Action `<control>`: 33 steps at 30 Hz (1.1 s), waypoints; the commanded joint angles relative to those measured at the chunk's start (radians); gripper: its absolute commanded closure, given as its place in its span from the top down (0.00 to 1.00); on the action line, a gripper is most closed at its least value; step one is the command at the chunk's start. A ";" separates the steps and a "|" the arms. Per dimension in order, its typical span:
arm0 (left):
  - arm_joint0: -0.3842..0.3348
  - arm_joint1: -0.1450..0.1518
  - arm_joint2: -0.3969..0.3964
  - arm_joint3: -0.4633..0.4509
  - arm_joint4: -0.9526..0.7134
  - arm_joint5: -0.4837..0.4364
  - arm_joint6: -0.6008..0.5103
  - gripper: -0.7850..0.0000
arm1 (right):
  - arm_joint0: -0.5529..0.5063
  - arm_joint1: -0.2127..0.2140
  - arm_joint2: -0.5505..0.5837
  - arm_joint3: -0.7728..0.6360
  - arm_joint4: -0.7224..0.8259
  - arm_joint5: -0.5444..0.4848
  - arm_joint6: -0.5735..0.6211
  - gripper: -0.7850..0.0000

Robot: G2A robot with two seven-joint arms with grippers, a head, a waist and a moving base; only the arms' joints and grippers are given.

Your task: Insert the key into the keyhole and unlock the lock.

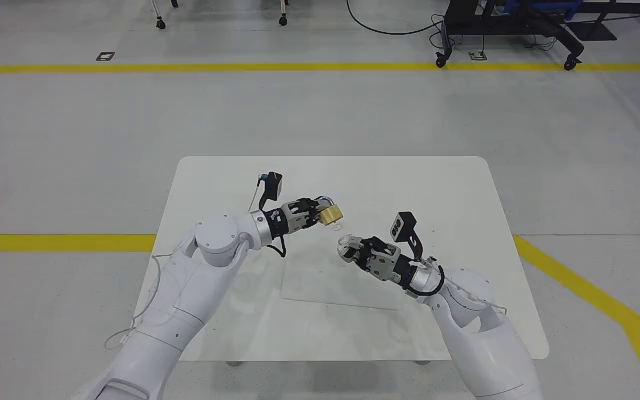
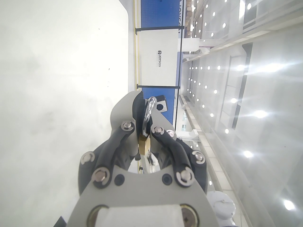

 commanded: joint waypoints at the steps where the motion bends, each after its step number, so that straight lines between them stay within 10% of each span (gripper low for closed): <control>1: 0.000 0.000 0.001 -0.001 0.000 -0.002 0.000 0.00 | -0.003 0.000 0.003 -0.001 0.006 -0.001 0.005 1.00; 22: 0.039 0.000 -0.022 -0.017 -0.068 -0.022 0.007 0.00 | -0.011 -0.001 -0.001 -0.001 0.037 0.002 0.013 1.00; 26: 0.059 -0.003 -0.027 -0.019 -0.100 -0.112 -0.012 0.00 | -0.018 -0.006 0.000 0.024 0.111 -0.005 -0.012 0.49; 33: 0.047 -0.025 -0.006 0.036 -0.227 -0.189 -0.078 0.00 | -0.029 -0.010 0.021 0.067 0.259 -0.069 0.065 0.35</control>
